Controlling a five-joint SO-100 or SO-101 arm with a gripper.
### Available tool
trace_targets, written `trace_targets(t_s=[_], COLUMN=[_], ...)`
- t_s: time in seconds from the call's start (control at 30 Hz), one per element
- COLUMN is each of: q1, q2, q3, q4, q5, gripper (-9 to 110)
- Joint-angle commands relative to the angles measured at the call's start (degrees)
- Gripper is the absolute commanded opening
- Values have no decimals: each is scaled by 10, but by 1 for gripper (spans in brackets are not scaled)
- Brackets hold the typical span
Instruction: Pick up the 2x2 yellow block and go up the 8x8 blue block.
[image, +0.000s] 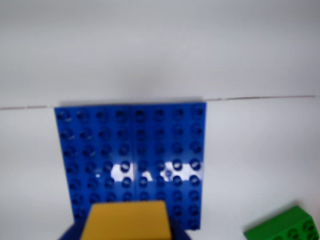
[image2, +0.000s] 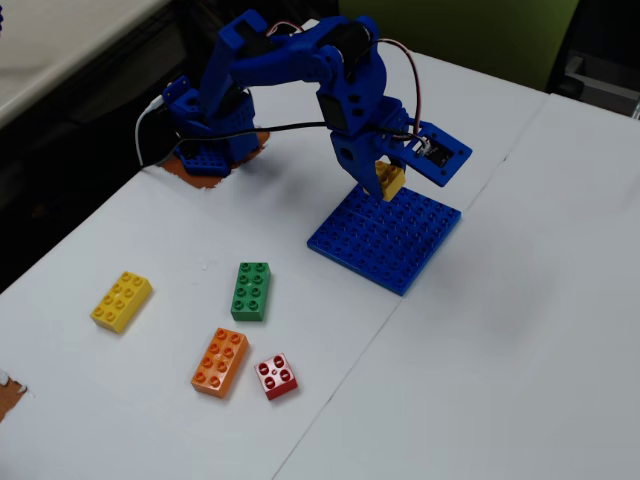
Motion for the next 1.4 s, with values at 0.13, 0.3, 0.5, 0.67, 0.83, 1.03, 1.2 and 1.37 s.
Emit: trace_targets(t_s=[0.13, 0.3, 0.5, 0.67, 0.83, 1.03, 1.2, 1.37], q1=[6, 6, 6, 6, 6, 6, 5, 5], q2=[23, 24, 28, 28, 28, 28, 28, 28], q3=[-21, -18, -15, -14, -13, -12, -11, -10], q4=[1, 1, 2, 2, 2, 2, 2, 2], q5=[-3, -4, -2, -4, -4, -5, -5, -6], gripper=[0, 0, 0, 0, 0, 0, 0, 0])
